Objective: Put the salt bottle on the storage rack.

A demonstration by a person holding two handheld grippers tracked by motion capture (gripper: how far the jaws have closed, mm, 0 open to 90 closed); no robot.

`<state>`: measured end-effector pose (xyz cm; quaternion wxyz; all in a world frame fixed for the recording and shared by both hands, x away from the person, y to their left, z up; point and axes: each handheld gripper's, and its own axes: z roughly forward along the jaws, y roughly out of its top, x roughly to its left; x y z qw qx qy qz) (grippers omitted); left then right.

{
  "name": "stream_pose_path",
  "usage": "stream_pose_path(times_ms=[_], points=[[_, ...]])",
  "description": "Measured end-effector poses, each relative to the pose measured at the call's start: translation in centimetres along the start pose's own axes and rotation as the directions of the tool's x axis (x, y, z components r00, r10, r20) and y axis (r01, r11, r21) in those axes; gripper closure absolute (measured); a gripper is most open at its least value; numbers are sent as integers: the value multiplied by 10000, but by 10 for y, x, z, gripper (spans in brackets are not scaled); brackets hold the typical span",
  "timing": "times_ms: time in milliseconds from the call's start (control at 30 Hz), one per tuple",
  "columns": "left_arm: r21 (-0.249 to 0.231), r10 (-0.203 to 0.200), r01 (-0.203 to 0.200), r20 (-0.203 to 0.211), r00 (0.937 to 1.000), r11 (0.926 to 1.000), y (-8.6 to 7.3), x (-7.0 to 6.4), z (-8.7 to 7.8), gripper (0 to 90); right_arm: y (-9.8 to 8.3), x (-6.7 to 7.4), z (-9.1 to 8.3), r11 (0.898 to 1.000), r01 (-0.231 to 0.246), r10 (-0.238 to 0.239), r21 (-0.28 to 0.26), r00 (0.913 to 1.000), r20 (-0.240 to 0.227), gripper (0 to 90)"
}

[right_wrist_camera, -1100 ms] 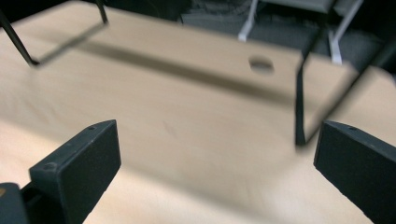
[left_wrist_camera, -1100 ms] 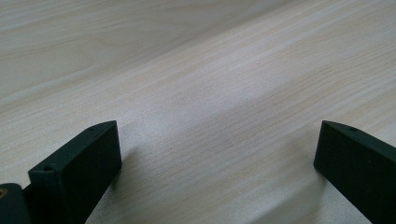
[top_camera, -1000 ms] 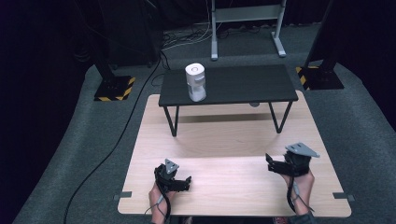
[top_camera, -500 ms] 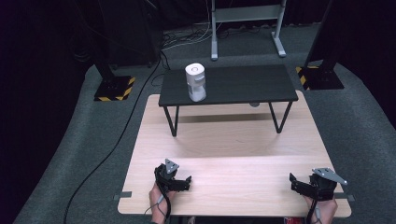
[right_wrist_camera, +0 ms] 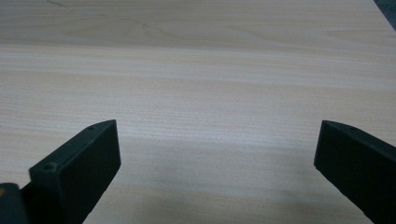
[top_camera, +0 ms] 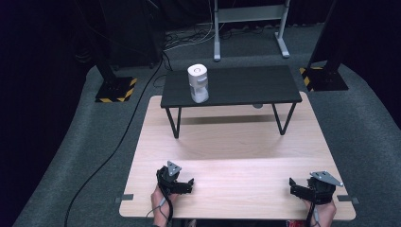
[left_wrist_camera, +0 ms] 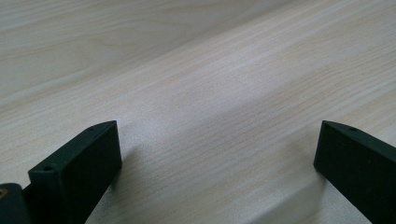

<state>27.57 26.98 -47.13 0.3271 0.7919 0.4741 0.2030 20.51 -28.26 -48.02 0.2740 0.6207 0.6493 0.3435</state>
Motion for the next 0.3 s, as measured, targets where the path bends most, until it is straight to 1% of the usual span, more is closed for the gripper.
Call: stream_pose_path(times_ms=[100,233,300], points=[[5,26,-26,-5,10000,10000,0,0,0,2,3,-1,3,9999,33,-32,102,10000,-79,0],[2,29,-29,-13,10000,10000,0,0,0,2,12,4,15,9986,349,-344,388,9993,-134,0],[-1,6,-6,-5,10000,10000,0,0,0,2,15,7,22,9974,467,-454,550,9986,-255,0]])
